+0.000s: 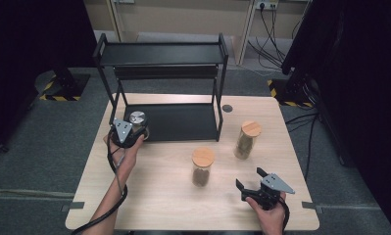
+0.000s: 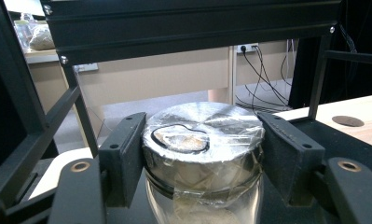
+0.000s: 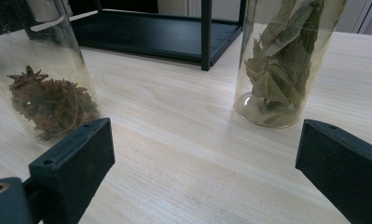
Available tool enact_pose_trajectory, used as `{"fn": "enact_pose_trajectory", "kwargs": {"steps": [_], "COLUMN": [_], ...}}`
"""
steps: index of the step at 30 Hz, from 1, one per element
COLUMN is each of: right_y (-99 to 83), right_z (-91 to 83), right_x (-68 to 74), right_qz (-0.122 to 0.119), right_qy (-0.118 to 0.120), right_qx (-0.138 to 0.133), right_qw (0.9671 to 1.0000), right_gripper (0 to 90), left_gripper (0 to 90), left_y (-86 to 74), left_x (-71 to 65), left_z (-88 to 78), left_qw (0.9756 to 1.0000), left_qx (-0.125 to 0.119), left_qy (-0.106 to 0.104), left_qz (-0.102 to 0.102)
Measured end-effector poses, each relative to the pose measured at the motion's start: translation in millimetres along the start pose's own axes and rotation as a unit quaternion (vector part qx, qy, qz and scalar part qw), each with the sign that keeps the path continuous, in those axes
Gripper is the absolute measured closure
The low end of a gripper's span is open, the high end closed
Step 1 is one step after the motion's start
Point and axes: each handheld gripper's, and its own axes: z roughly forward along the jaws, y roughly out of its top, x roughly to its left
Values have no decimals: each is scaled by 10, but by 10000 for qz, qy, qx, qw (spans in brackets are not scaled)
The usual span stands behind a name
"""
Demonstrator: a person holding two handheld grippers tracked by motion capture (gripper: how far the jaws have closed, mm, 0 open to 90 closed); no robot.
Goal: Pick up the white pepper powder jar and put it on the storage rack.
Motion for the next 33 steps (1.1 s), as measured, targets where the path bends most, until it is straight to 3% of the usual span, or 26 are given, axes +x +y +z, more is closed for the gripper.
{"fn": "enact_pose_trajectory", "kwargs": {"steps": [7, 33], "right_y": [0, 0], "right_z": [-1, 0], "right_x": [1, 0], "right_qz": [4, 0], "right_qy": [2, 16], "right_qx": [-3, 7], "right_qw": [10000, 10000], "right_gripper": [45, 45], "left_gripper": [350, 350], "left_y": [-26, -49], "left_x": [-10, 83], "left_z": [109, 421], "left_qw": [9999, 9997], "left_qx": [65, 213], "left_qy": [32, 149], "left_qz": [83, 5]}}
